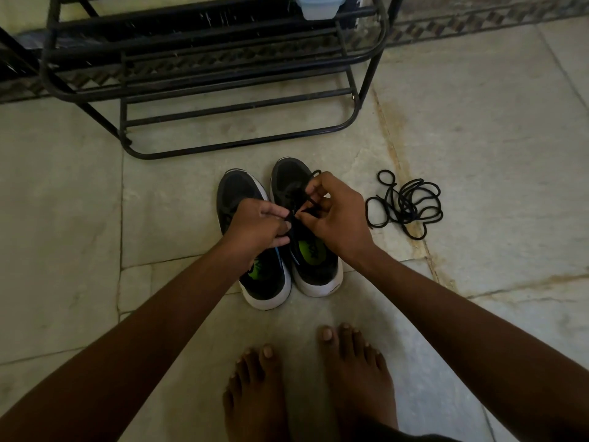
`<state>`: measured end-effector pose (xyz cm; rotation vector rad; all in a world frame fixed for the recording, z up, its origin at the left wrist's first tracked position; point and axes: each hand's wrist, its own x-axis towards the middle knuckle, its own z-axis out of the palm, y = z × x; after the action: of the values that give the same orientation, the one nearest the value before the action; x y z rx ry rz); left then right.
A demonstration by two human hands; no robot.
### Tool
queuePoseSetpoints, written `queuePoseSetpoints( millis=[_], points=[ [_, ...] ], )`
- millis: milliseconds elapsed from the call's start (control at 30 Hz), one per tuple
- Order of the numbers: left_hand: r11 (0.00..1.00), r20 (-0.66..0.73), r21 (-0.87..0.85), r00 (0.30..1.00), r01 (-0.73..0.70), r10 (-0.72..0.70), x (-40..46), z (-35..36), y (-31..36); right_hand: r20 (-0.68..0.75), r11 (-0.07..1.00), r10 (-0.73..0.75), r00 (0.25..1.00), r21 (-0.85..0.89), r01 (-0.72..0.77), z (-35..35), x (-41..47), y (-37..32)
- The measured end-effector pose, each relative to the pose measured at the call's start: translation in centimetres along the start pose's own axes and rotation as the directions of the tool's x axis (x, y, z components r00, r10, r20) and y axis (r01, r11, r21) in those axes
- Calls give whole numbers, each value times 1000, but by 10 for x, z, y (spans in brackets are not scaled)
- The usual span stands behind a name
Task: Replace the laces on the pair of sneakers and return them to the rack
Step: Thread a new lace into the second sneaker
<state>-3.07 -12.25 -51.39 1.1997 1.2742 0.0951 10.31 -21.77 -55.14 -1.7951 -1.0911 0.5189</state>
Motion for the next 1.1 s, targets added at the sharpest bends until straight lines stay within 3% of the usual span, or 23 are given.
queuePoseSetpoints(
  millis=[133, 533, 833, 1000, 1100],
  points=[
    [999, -9, -34, 1000, 12, -12, 1, 2, 0, -18, 999, 25, 1000, 35, -24, 2, 0, 0],
    [991, -119, 78, 986, -108, 117, 5, 9, -11, 31, 1000, 23, 999, 10, -23, -3, 8, -1],
    [963, -184, 172, 954, -205, 236, 2, 16, -14, 66, 994, -104, 992, 23, 103, 1, -12, 15],
    [930, -361, 59, 861, -362, 358, -7, 15, -5, 50, 988, -151, 987, -2, 151, 2, -12, 23],
    [843, -292, -370, 910, -391, 294, -5, 3, 12, 38, 997, -73, 997, -10, 74, 3, -11, 32]
  ],
)
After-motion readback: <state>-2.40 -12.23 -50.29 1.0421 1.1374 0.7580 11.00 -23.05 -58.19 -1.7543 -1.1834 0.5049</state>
